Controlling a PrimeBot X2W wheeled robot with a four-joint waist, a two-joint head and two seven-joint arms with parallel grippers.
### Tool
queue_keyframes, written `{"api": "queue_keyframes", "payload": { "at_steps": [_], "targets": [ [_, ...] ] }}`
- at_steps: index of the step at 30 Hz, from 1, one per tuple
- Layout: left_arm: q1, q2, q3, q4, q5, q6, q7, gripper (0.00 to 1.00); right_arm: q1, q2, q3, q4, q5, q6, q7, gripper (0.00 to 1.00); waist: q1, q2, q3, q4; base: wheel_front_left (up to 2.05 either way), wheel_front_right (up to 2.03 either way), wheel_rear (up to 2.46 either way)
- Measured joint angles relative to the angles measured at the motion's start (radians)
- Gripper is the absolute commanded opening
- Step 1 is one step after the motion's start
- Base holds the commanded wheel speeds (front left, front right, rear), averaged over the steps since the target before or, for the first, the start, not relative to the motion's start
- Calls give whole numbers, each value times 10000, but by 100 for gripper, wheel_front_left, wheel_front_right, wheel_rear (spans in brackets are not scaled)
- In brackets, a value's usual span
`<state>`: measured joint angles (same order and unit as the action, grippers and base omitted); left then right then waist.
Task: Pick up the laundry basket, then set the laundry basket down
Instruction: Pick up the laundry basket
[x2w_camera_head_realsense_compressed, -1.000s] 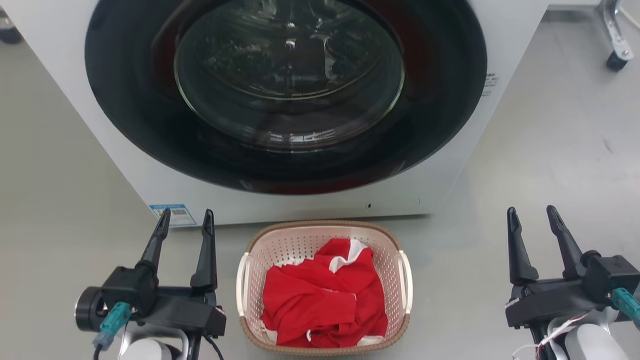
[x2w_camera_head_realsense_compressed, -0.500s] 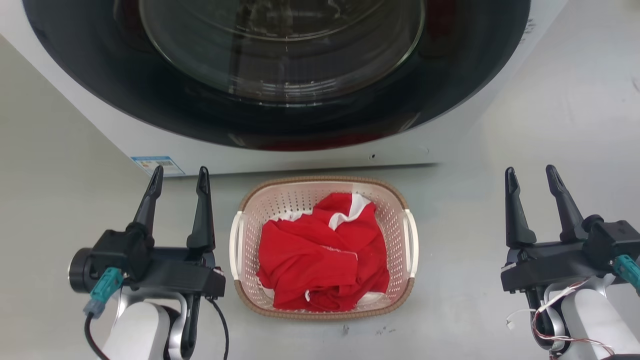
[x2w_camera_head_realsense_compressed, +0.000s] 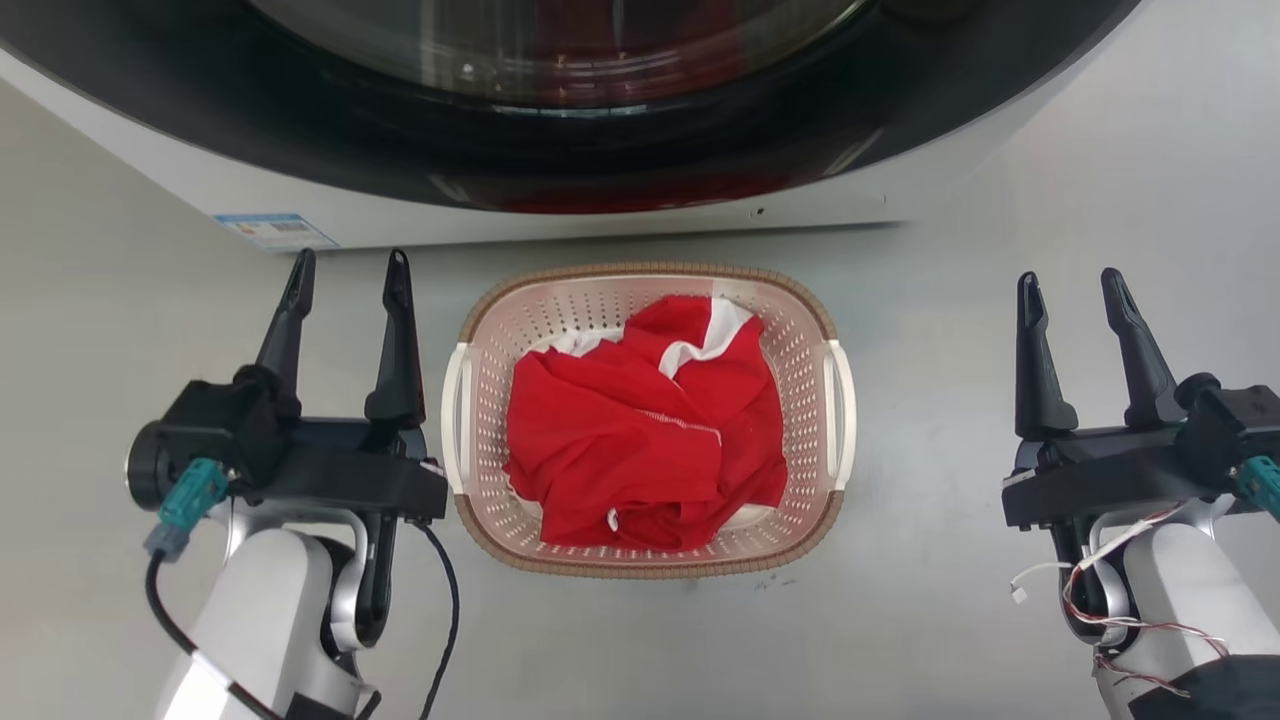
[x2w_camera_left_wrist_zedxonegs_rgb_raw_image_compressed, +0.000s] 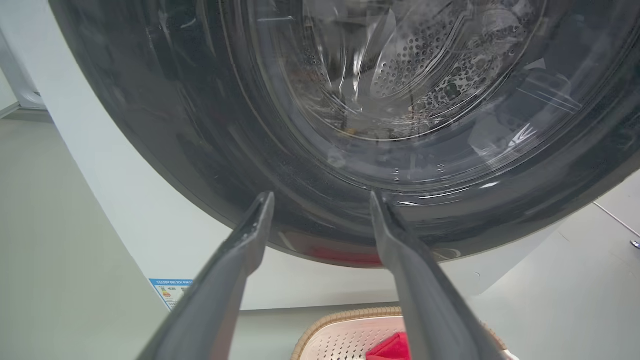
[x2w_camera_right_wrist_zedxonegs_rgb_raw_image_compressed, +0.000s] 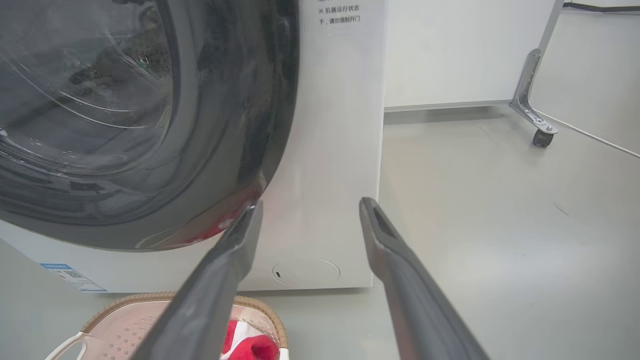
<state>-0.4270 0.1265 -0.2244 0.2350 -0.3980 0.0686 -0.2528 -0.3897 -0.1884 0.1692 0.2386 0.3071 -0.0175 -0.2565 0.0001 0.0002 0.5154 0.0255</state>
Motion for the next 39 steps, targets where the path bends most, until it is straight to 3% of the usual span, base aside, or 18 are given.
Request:
{"api": "queue_keyframes", "payload": {
  "at_steps": [10, 25, 39],
  "targets": [
    [-947, -4, 40, 832, -253, -353, 90, 100, -922, 169, 46, 675, 2, 182, -2, 100, 0, 0, 858, 1, 0, 0, 0],
    [-3135, -75, -171, 3511, -529, -1143, 1087, 100, -2893, 305, 499, 3244, -71, 677, 182, 100, 0, 0, 1845, -36, 0, 0, 0],
    [-3486, -198, -453, 5787, -855, -1584, 1726, 100, -3491, 836, 1108, 5379, -102, 972, 439, 100, 0, 0, 2501, -148, 0, 0, 0]
  ]
}}
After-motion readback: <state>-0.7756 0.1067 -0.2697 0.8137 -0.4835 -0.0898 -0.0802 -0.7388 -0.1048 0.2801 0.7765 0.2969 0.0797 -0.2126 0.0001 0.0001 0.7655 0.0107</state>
